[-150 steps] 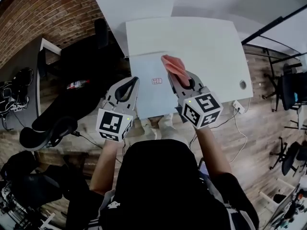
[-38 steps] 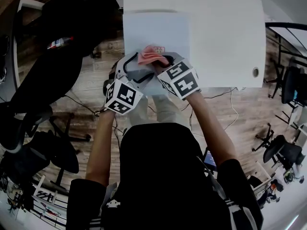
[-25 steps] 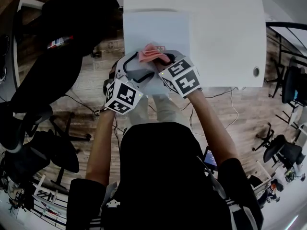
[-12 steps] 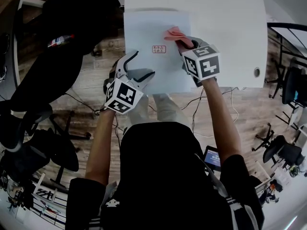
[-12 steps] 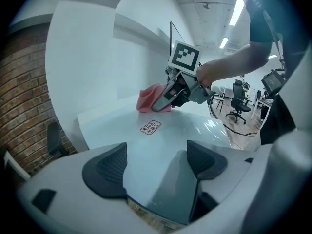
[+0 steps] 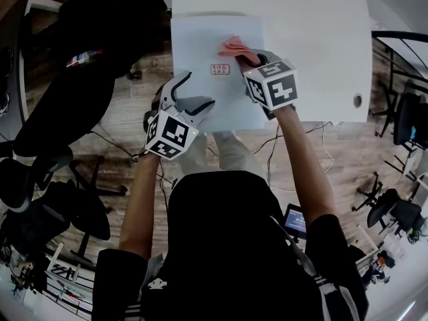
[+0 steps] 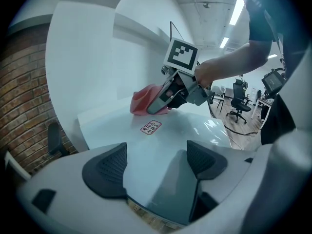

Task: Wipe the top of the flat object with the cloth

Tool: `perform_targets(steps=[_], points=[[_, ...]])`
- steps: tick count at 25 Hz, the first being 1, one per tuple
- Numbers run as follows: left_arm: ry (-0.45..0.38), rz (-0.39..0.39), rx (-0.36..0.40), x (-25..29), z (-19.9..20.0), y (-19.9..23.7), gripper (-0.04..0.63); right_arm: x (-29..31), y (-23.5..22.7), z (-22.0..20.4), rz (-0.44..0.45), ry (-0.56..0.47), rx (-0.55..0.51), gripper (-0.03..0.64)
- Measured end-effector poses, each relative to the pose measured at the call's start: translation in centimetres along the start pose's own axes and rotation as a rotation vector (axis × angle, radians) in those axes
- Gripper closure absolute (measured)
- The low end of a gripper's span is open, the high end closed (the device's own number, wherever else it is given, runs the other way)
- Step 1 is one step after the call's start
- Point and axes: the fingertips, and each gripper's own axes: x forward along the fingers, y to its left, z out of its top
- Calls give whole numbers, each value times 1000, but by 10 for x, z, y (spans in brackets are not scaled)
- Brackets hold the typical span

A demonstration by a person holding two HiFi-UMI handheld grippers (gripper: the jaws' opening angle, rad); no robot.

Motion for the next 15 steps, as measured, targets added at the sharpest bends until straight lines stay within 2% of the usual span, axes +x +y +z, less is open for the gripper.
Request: perform_targets(steps=[10, 15], points=[[1, 4, -1, 2, -1, 2, 219, 34, 69, 20, 126, 17, -147, 569], [2, 6, -3, 1, -2, 1, 219, 40, 91, 21, 154, 14, -193, 569]])
